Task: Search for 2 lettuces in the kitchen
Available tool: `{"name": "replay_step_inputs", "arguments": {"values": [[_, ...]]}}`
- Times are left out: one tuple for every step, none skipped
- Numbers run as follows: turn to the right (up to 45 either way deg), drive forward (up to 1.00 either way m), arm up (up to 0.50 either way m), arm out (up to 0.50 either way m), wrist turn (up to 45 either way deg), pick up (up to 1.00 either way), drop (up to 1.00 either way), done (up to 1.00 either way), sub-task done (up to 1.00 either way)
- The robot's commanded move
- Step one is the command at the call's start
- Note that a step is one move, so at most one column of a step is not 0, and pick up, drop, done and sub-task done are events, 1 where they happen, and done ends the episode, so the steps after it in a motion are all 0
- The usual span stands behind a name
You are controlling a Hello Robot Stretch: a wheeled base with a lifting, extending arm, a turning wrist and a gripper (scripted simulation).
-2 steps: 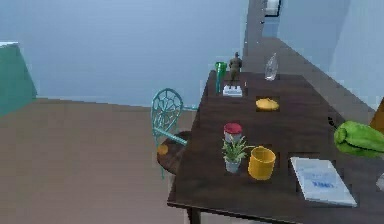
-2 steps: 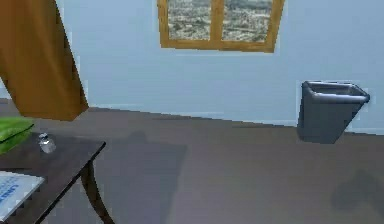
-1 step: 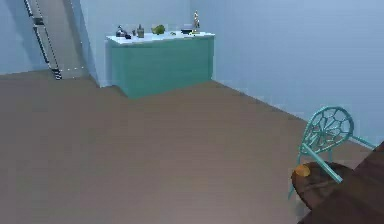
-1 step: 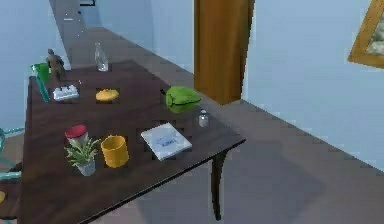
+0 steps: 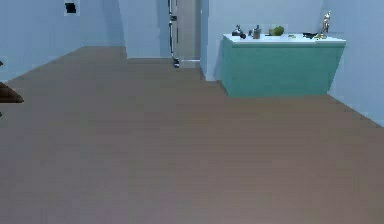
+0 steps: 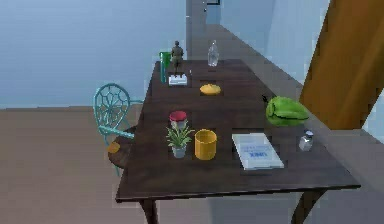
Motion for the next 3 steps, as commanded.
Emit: {"name": "replay_step_inputs", "arguments": {"values": [[0.0, 0.40, 0.00, 0.00, 0.0, 0.00, 0.00, 0.00, 0.00], [27.0, 0.00, 0.00, 0.00, 0.0, 0.00, 0.00, 0.00, 0.00], [3.0, 0.00, 0.00, 0.00, 0.0, 0.00, 0.00, 0.00, 0.00]]}}
